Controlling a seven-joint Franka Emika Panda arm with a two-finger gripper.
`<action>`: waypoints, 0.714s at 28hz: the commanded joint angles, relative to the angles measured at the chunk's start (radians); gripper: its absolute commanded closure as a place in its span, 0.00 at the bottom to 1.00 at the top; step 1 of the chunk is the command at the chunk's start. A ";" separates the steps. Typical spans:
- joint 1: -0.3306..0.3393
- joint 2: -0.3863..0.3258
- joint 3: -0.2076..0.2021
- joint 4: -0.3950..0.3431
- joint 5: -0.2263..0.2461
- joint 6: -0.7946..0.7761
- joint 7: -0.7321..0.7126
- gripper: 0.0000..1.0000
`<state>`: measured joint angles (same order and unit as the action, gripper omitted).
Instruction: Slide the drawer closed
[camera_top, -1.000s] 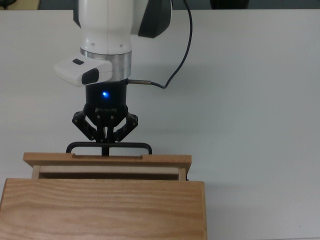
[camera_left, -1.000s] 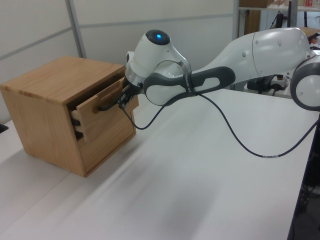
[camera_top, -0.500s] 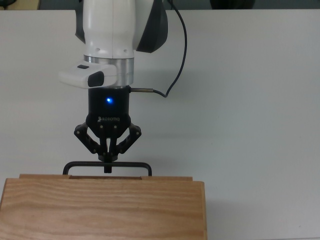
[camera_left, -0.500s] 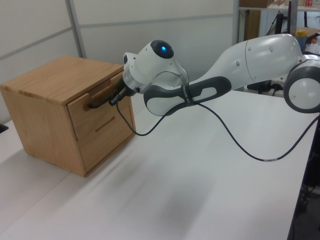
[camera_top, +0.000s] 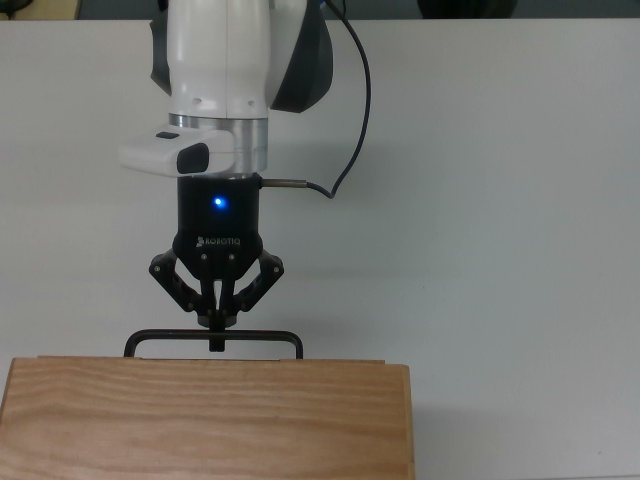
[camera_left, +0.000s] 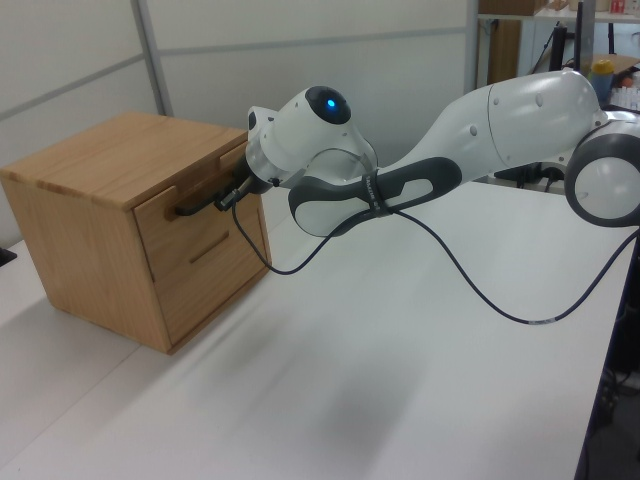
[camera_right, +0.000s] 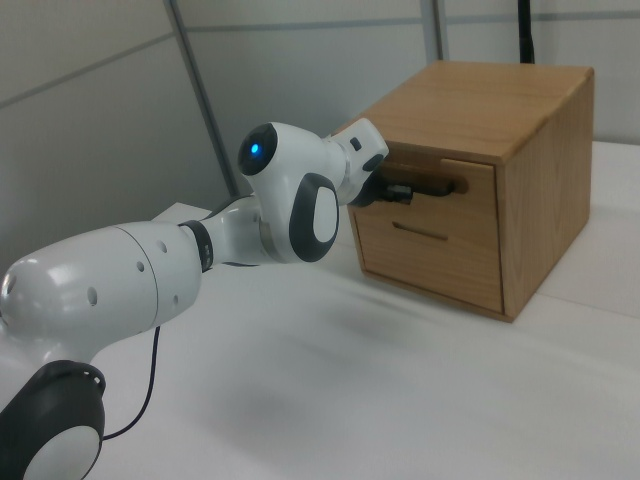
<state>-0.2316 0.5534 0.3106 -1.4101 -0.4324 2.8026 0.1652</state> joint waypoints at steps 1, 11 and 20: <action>-0.002 -0.078 0.001 0.019 -0.008 -0.168 0.056 1.00; -0.002 -0.231 0.004 0.019 0.231 -0.713 -0.073 1.00; -0.012 -0.340 0.001 0.019 0.346 -0.968 -0.131 1.00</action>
<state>-0.2344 0.2843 0.3150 -1.3571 -0.1451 1.9379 0.0843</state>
